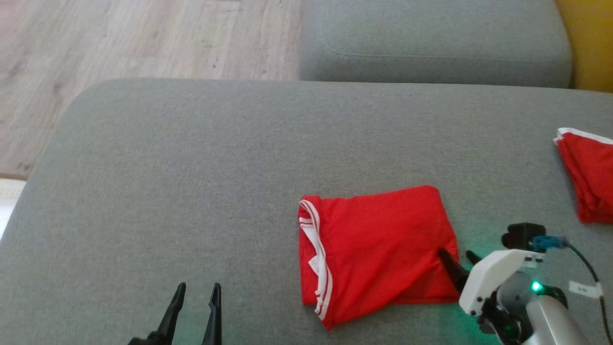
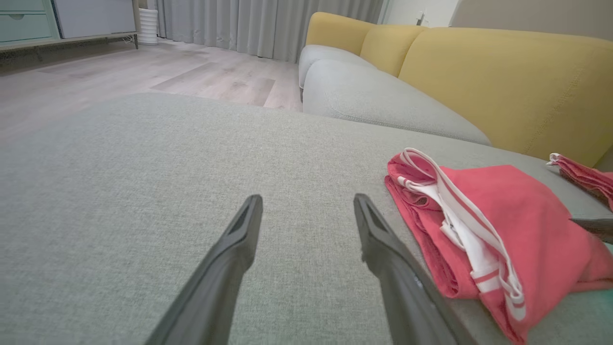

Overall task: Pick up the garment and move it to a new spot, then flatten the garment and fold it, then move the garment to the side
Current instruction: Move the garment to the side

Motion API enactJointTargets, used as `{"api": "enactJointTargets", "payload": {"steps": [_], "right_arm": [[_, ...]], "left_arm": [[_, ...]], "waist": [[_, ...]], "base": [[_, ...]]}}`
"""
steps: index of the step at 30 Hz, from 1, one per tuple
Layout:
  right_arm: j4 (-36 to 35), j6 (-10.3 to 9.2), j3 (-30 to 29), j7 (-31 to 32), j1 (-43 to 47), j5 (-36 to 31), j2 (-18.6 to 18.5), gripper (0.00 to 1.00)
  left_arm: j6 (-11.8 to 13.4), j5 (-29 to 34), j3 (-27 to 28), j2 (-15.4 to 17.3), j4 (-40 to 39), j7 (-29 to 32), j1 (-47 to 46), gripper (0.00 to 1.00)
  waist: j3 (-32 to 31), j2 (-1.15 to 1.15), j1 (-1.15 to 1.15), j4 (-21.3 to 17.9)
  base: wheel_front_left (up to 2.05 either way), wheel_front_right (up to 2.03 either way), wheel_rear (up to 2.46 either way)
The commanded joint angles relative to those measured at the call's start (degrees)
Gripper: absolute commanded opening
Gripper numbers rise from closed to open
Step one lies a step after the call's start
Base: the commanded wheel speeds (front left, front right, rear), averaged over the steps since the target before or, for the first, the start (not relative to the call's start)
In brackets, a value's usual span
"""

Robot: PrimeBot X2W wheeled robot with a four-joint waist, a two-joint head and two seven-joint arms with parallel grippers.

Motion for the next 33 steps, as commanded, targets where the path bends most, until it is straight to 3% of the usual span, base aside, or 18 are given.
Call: {"api": "enactJointTargets", "payload": {"steps": [1, 6, 7, 8, 9, 14, 18, 25, 33], "right_arm": [[-0.8, -0.04, 1.6, 0.3, -3.7, 0.0, -0.3, 1.0], [6.6, -0.04, 2.3, 3.5, -7.5, 3.6, 1.2, 1.0], [7.4, -0.04, 2.8, 3.8, -8.3, 4.6, 1.4, 0.81], [7.9, -0.04, 3.2, 3.7, -9.1, 5.1, 1.5, 0.11], [8.1, -0.04, 3.5, 3.4, -10.0, 5.6, 1.4, 0.0], [8.0, -0.04, 4.2, -0.2, -17.5, 4.0, -3.4, 0.0], [8.7, -0.04, 1.0, -2.5, -24.2, 1.3, -7.8, 0.0], [10.3, -0.04, -8.4, -5.4, -34.2, -3.1, -14.9, 0.0], [13.1, -0.04, -21.4, -5.6, -39.2, -11.8, -19.3, 0.0]], "left_arm": [[0.0, 0.1, 1.3, -0.3, -1.2, -0.5, -3.0, 1.0], [-0.1, 0.2, 0.9, -0.3, -1.0, -0.5, -3.6, 1.0], [-0.1, 0.2, 0.8, -0.3, -0.9, -0.5, -3.7, 1.0], [-0.1, 0.2, 0.6, -0.3, -0.9, -0.5, -3.9, 1.0], [-0.1, 0.1, 0.6, -0.3, -0.9, -0.5, -4.0, 1.0], [0.1, -0.6, 0.4, -0.3, -1.8, -0.5, -4.6, 1.0], [0.0, 0.0, 0.1, -0.3, -2.1, -0.5, -6.0, 1.0], [-0.3, 2.1, -1.5, -0.1, -2.4, -0.5, -10.2, 1.0], [-0.4, 2.0, -2.9, 1.2, -2.8, -0.5, -11.8, 1.0]], "waist": [[0.4, 0.0, 0.0, 0.7], [1.0, 0.0, 0.0, 1.9], [1.1, 0.0, 0.0, 2.0], [1.2, 0.0, 0.0, 2.1], [1.3, 0.0, 0.0, 2.0], [3.7, 0.0, 0.0, -1.8], [6.5, 0.0, 0.0, -5.1], [12.3, 0.0, 0.0, -7.6], [15.6, 0.0, 0.0, -6.8]], "base": [[0.0, 0.0, 0.0], [0.0, 0.0, 0.0], [0.0, 0.0, 0.0], [0.0, 0.0, 0.0], [0.0, 0.0, 0.0], [0.0, 0.0, 0.0], [0.0, 0.0, 0.0], [0.0, 0.0, 0.0], [0.0, 0.0, 0.0]]}}
